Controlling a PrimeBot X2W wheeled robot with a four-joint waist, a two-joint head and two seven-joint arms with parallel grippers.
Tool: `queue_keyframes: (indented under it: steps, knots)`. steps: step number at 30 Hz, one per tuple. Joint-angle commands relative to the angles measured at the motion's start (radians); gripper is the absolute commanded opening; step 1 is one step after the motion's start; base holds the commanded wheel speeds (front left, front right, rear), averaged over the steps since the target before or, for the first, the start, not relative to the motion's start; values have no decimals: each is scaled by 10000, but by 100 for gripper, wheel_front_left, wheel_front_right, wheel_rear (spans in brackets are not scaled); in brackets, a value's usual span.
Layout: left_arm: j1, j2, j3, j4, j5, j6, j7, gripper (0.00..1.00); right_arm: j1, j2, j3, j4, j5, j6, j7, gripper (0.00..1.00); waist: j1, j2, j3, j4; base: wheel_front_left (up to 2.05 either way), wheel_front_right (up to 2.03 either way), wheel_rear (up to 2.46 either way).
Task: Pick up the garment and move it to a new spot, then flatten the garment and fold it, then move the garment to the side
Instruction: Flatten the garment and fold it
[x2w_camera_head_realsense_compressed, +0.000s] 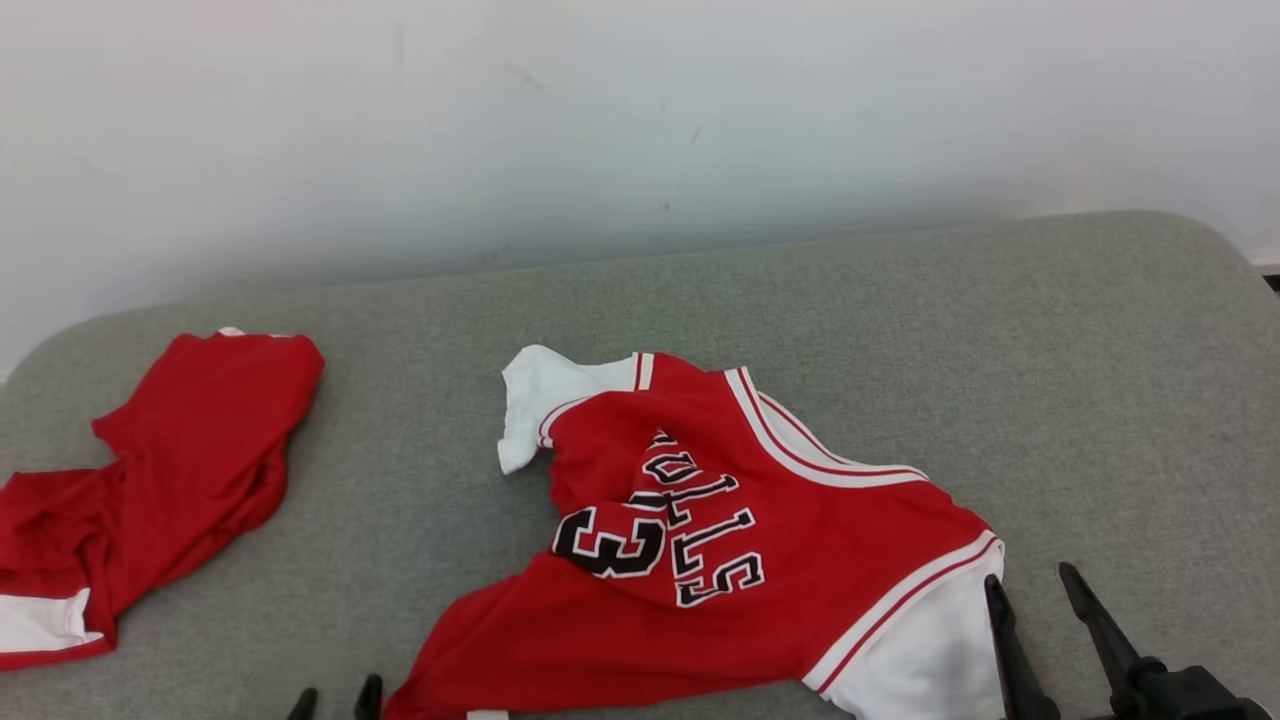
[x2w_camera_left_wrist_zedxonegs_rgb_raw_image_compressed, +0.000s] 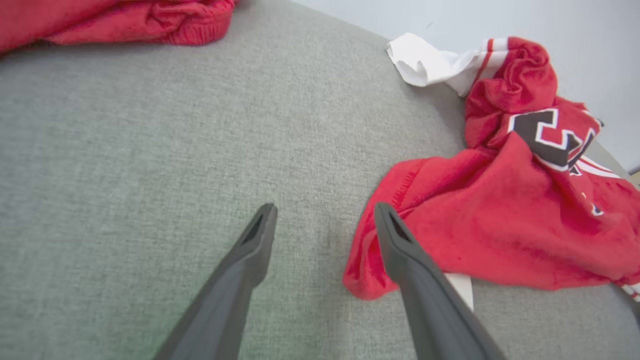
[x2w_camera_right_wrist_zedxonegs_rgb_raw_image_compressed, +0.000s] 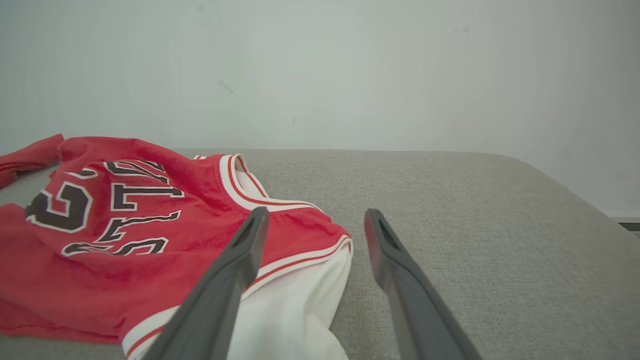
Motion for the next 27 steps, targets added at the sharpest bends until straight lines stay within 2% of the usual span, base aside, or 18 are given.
queue_keyframes:
  steps: [1, 5, 10, 18, 21, 27]
  knots:
    - [187, 20, 115, -146, 264, 78, -54, 100, 84, -77, -74, -50, 4, -23, 8, 100, 0, 0, -89, 42, 0, 0, 0]
    - [362, -258, 744, -1010, 980, 315, -113, 100, 229, -206, -214, -84, -60, -23, 8, 100, 0, 0, -310, 211, 0, 0, 0]
    - [741, -1013, 1503, -1953, 2348, 197, -105, 100, 353, -380, -253, -128, -148, -23, 10, 100, 0, 0, -526, 437, 0, 0, 0]
    - [1049, -2447, 2586, -2522, 4280, -462, -106, 100, 403, -371, -179, -91, -192, -23, 8, 100, 0, 0, -747, 549, 0, 0, 0]
    - [1192, -2772, 2978, -2486, 4786, -748, -107, 100, 415, -247, -139, -42, -132, -23, 8, 100, 0, 0, -805, 420, 0, 0, 0]
    - [1652, -3164, 3608, -2532, 5563, -994, -109, 100, 361, -129, -86, 64, -82, -23, 8, 100, 0, 0, -861, 209, 0, 0, 0]
